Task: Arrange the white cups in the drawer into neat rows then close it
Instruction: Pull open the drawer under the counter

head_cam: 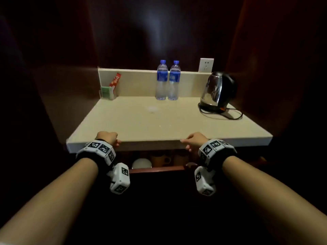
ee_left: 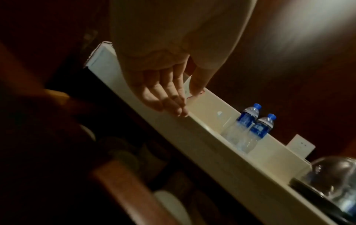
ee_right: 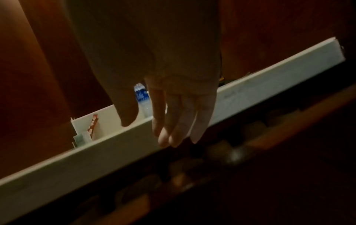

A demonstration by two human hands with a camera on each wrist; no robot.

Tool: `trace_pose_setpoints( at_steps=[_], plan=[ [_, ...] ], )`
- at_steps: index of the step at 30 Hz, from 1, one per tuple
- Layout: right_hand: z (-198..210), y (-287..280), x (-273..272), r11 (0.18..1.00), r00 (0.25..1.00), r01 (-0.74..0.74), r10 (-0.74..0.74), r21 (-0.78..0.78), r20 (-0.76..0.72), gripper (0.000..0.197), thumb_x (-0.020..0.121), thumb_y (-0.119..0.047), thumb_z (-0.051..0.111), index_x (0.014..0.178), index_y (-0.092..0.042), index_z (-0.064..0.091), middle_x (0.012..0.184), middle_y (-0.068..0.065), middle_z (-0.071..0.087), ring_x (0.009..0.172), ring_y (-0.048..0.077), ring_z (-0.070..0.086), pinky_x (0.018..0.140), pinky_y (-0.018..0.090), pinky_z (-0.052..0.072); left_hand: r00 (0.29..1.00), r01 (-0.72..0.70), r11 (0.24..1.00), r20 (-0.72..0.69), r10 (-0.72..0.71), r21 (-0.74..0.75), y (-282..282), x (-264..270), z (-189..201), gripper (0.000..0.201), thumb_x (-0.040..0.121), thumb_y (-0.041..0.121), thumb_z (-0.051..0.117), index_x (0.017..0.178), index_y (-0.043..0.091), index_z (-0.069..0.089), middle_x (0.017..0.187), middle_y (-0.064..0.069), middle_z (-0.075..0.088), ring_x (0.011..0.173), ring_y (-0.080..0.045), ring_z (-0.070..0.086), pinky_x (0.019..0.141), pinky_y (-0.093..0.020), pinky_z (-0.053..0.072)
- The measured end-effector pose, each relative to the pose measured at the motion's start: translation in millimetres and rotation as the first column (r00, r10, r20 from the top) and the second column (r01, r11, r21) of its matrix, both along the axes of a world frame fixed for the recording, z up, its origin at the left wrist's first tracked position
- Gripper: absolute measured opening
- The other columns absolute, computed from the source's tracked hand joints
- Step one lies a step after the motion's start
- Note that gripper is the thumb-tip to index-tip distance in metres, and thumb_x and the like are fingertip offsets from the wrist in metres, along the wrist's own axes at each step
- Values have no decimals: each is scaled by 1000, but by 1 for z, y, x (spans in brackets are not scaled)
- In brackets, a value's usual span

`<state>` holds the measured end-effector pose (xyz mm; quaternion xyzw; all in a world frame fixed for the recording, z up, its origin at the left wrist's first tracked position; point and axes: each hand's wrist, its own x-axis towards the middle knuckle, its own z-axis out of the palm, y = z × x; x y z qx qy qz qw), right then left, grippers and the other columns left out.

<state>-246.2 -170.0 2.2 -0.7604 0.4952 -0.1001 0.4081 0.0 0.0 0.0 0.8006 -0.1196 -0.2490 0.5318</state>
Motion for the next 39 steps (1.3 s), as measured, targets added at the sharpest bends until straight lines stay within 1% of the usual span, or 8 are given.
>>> trace_pose_setpoints(
  at_steps=[3, 9, 11, 18, 23, 26, 31, 39],
  plan=[
    [-30, 8, 1, 996, 986, -85, 88, 26, -140, 29, 83, -35, 69, 82, -6, 64, 63, 4, 60, 64, 19, 57, 67, 33, 49, 991, 112, 988, 55, -118, 103, 0, -4, -27, 10, 92, 11, 48, 94, 5, 55, 40, 1, 57, 23, -2, 46, 48, -23, 40],
    [-43, 35, -8, 989, 958, -147, 138, -18, -253, 37, 78, -38, 74, 58, -12, 59, 62, 0, 56, 71, 15, 55, 67, 25, 41, 951, 267, 930, 87, -297, 254, 15, -18, -57, 26, 89, 16, 60, 91, -10, 67, 76, -31, 67, 47, -21, 53, 58, -27, 46],
    [-44, 38, -9, 990, 963, -133, 119, -39, -242, 32, 77, -37, 75, 66, -10, 63, 69, 3, 59, 79, 17, 56, 71, 26, 42, 887, 358, 860, 155, -435, 364, 21, -26, -58, 30, 85, 27, 66, 67, 2, 67, 72, -20, 63, 66, -24, 54, 72, -33, 47],
    [-42, 54, -21, 992, 964, -121, 109, -35, -242, 37, 76, -35, 76, 53, -16, 56, 61, -1, 52, 72, 14, 52, 68, 23, 40, 766, 522, 723, 125, -631, 453, 41, -33, -50, 52, 74, 31, 77, 33, 16, 48, 31, 8, 42, 51, -13, 41, 59, -24, 33],
    [-41, 68, -38, 988, 965, -151, 142, -23, -219, 38, 74, -35, 78, 50, -14, 56, 43, -9, 50, 56, 8, 43, 54, 21, 32, 722, 590, 665, 70, -689, 458, 57, -42, -49, 38, 75, 30, 76, 48, 12, 56, 53, -3, 48, 57, -12, 43, 58, -23, 33],
    [-43, 73, -46, 977, 949, -215, 209, 0, -238, 35, 71, -38, 80, 56, -13, 61, 65, 3, 55, 68, 12, 48, 66, 24, 34, 720, 580, 667, 89, -688, 469, 69, -53, -52, 38, 74, 28, 77, 43, 15, 58, 61, -5, 57, 69, -12, 53, 68, -22, 37],
    [-45, 87, -63, 957, 932, -287, 286, 26, -222, 38, 71, -40, 79, 52, -14, 58, 63, 4, 51, 64, 12, 43, 63, 25, 30, 756, 518, 712, 136, -641, 475, 91, -78, -47, 40, 76, 24, 76, 47, 11, 51, 29, 11, 42, 36, -3, 43, 40, -13, 31],
    [-46, 118, -88, 948, 941, -313, 317, 58, -116, 33, 76, -24, 77, 52, -14, 58, 56, -2, 50, 55, 7, 43, 46, 9, 32, 729, 543, 649, 84, -679, 533, 117, -91, -49, 47, 70, 34, 79, 35, 16, 53, 59, -3, 51, 66, -16, 47, 66, -25, 34]
  ],
)
